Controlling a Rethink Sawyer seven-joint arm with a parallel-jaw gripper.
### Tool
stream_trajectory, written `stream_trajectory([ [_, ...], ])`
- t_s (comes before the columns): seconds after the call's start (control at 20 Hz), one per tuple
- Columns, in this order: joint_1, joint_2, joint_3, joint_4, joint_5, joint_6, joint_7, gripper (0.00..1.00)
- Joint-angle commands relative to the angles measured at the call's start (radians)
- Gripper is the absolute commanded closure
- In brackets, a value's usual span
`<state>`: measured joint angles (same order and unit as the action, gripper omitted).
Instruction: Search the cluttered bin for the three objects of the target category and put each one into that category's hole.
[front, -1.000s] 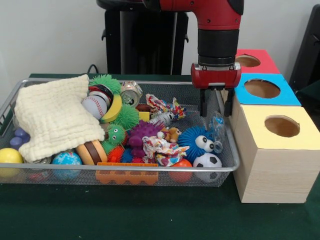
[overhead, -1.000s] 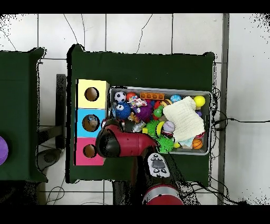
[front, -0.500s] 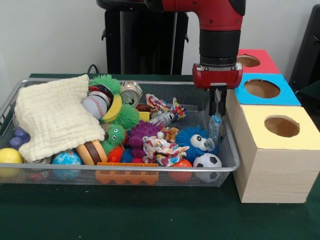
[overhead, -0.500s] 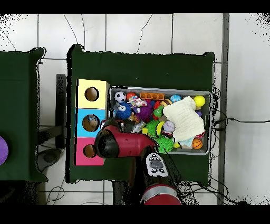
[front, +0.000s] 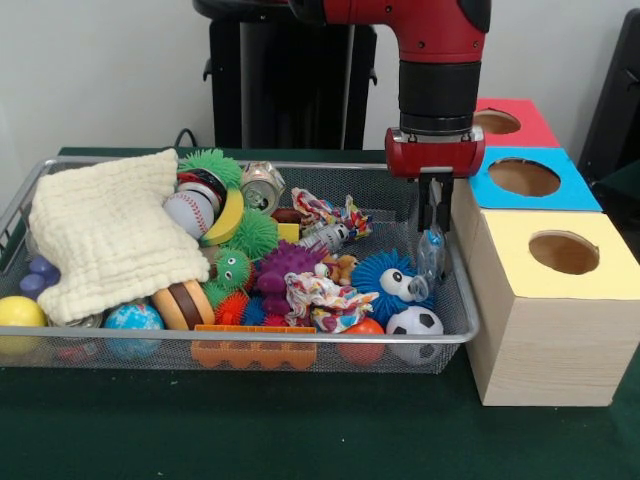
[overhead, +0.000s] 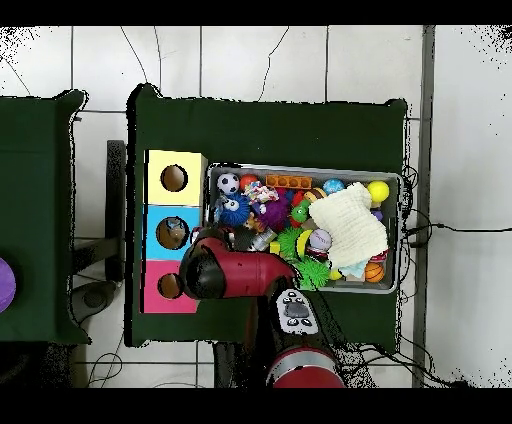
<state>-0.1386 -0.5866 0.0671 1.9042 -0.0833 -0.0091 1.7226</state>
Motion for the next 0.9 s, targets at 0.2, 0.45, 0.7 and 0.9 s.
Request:
stream_trajectory([
  [0.2,-0.04,-0.027,0.08,-0.001,0.015,0.085,0.134,1.0],
  [0.45,-0.044,-0.1,0.083,0.006,0.049,0.252,0.111,1.0],
  [0.7,-0.045,-0.155,0.087,0.022,0.071,0.349,0.119,1.0],
  [0.9,-0.045,-0.187,0.086,0.023,0.084,0.415,0.119,1.0],
])
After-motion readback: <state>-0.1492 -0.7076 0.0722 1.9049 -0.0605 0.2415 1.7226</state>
